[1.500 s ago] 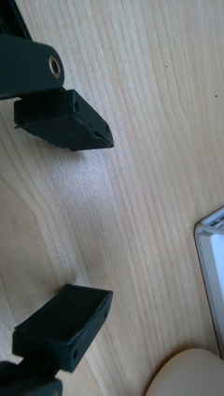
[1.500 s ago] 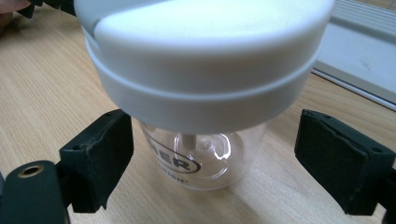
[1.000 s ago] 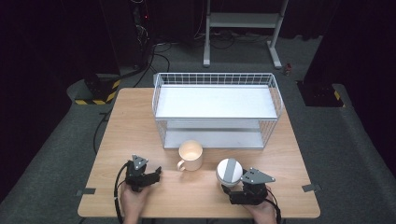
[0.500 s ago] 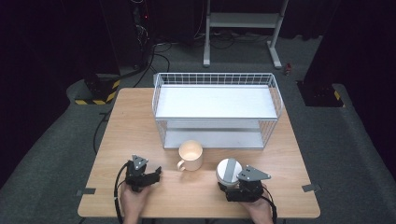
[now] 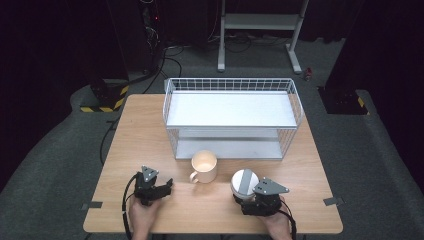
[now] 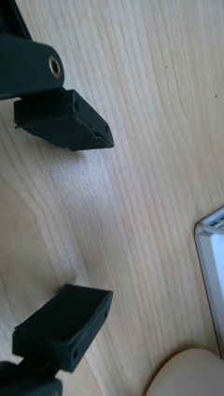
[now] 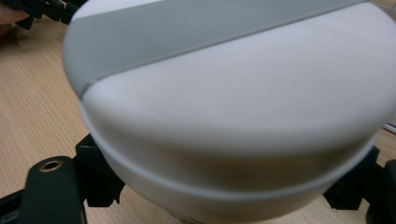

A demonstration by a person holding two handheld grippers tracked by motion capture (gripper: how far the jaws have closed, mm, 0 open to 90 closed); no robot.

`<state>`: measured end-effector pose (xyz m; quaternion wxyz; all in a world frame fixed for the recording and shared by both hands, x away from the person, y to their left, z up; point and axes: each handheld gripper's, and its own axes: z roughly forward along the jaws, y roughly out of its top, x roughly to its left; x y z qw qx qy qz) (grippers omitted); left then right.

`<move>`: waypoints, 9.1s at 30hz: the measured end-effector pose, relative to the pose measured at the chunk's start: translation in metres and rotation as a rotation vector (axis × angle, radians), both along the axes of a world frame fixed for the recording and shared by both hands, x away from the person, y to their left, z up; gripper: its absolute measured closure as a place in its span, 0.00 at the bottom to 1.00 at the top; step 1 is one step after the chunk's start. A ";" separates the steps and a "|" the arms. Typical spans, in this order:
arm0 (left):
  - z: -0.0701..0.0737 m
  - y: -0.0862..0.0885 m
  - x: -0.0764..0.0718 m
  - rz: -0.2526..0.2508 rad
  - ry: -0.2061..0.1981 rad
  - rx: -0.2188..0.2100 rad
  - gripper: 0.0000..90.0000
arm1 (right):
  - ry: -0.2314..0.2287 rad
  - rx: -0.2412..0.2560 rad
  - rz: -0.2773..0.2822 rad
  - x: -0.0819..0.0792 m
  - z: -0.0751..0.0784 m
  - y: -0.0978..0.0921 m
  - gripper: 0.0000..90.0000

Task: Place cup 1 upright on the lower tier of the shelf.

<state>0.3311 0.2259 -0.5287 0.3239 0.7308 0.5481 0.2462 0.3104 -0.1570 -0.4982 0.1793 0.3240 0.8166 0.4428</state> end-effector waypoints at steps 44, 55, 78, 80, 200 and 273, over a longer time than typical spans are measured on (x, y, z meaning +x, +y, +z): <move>0.000 0.000 0.000 0.000 0.000 0.000 0.25 | -0.011 0.044 -0.033 0.015 0.014 -0.009 0.20; 0.000 0.000 0.000 0.000 0.000 0.000 0.25 | -0.004 0.056 -0.052 0.028 0.019 -0.013 0.20; 0.000 0.000 0.000 0.000 0.000 0.000 0.25 | 0.010 0.074 -0.162 0.077 0.027 -0.018 0.20; 0.000 0.000 0.000 -0.001 0.000 0.001 0.25 | 0.011 0.077 -0.179 0.082 0.025 -0.018 0.20; 0.000 0.000 0.000 -0.004 0.000 0.002 0.24 | 0.061 0.002 -0.325 0.128 0.004 -0.014 0.28; 0.000 0.000 0.000 -0.004 0.001 0.002 0.24 | 0.076 0.088 -0.389 0.134 0.012 -0.032 0.47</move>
